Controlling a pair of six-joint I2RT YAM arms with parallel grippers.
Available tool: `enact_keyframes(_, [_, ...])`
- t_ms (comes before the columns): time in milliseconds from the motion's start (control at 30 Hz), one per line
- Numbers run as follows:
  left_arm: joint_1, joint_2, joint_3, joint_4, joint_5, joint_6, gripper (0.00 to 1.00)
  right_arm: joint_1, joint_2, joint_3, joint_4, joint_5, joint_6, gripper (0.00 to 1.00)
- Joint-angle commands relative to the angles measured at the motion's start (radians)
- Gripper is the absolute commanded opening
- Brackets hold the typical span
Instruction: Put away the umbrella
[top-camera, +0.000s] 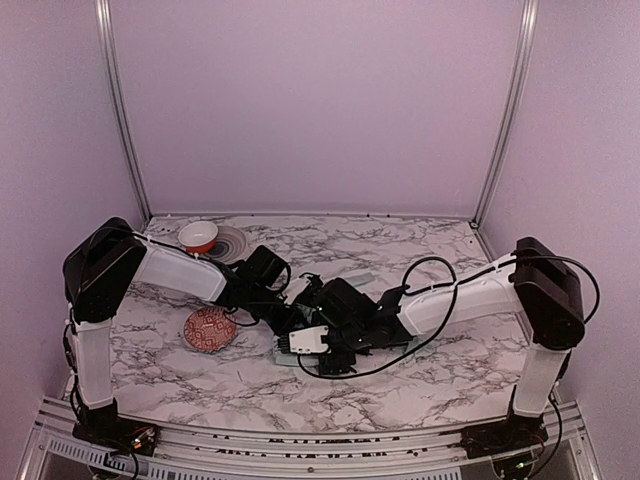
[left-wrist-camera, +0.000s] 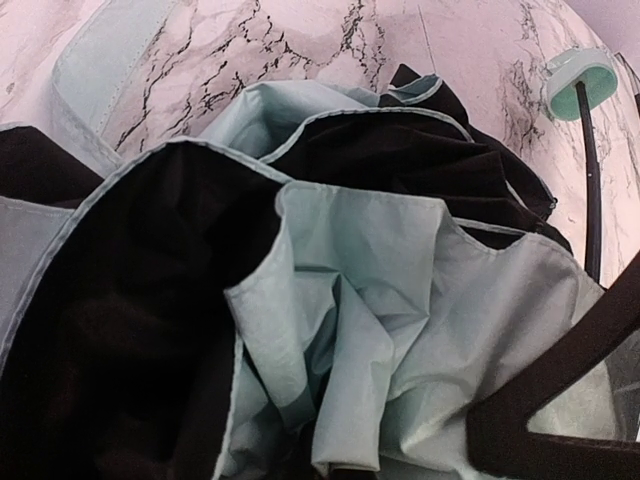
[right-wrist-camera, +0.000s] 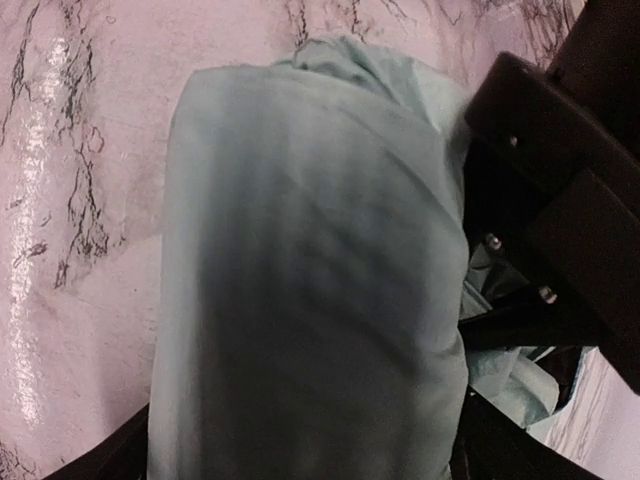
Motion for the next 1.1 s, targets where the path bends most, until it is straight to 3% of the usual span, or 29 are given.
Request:
enact_keyframes(0, [-0.002, 0.053, -0.053, -0.144, -0.08, 0.024, 0.0, -0.027, 0.095, 0.023, -0.144, 0.004, 0.02, 0.85])
enact_keyframes(133, [-0.001, 0.049, -0.055, -0.146, -0.078, 0.029, 0.0, -0.036, 0.12, 0.035, -0.183, -0.005, 0.022, 0.69])
enact_keyframes(333, [0.013, 0.027, -0.042, -0.147, -0.055, 0.018, 0.01, -0.037, 0.107, 0.044, -0.213, -0.034, 0.022, 0.33])
enact_keyframes(467, [0.044, -0.034, -0.019, -0.145, -0.036, 0.002, 0.38, -0.036, 0.084, 0.062, -0.232, -0.05, 0.025, 0.2])
enact_keyframes(567, [0.077, -0.095, 0.004, -0.143, -0.023, -0.006, 0.59, -0.037, 0.057, 0.074, -0.249, -0.072, 0.024, 0.15])
enact_keyframes(633, [0.093, -0.14, 0.016, -0.137, -0.013, -0.006, 0.67, -0.037, 0.031, 0.075, -0.253, -0.083, 0.025, 0.11])
enact_keyframes(900, [0.148, -0.368, -0.078, 0.018, -0.014, 0.158, 0.71, -0.041, -0.13, 0.074, -0.24, -0.112, -0.014, 0.0])
enact_keyframes(1067, [0.148, -0.362, -0.013, 0.053, 0.062, 0.107, 0.72, -0.025, -0.264, 0.096, -0.258, -0.222, -0.11, 0.0])
